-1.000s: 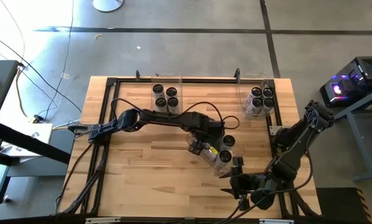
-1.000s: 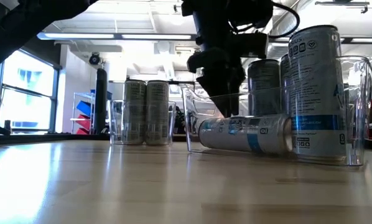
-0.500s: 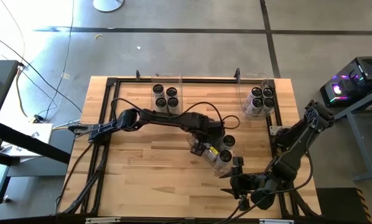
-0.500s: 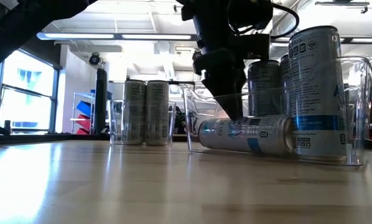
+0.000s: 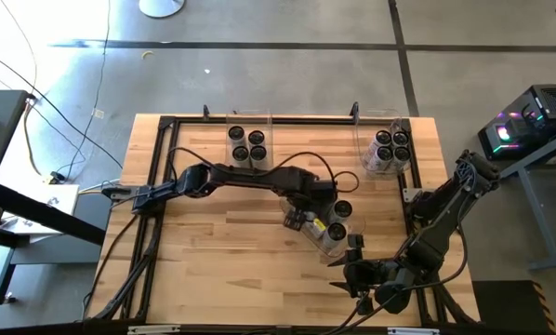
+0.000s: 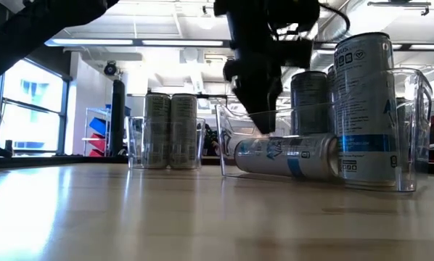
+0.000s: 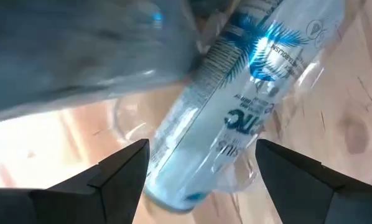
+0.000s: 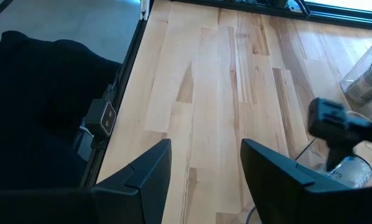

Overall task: Sort soda cans
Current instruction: Adjust the white/blue soda can

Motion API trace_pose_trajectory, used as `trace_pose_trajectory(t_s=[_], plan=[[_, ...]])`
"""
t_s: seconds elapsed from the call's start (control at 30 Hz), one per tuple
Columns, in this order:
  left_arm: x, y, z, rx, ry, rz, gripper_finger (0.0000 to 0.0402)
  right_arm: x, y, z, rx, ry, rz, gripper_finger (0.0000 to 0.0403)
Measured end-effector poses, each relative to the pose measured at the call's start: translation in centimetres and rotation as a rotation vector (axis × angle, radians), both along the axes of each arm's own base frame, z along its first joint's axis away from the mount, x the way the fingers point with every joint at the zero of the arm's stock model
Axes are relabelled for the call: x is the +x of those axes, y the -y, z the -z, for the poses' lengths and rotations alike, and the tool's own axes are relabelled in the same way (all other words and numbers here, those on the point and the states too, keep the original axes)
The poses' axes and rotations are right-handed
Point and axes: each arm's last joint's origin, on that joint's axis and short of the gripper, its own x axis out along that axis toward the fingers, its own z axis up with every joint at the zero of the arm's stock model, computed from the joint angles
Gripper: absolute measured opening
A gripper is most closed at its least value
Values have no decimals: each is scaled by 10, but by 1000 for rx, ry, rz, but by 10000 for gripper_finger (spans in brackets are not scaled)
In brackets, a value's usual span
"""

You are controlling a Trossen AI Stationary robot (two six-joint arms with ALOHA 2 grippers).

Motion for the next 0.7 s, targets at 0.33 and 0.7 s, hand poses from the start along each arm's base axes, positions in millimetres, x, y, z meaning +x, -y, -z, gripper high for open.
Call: trace_pose_trajectory(t_s=[0.33,0.7], plan=[[-1,0,33,2,-29,53,289,0,0,0,0,1,-1,188],[2,-1,49,31,-29,133,289,0,0,-1,8,6,1,188]])
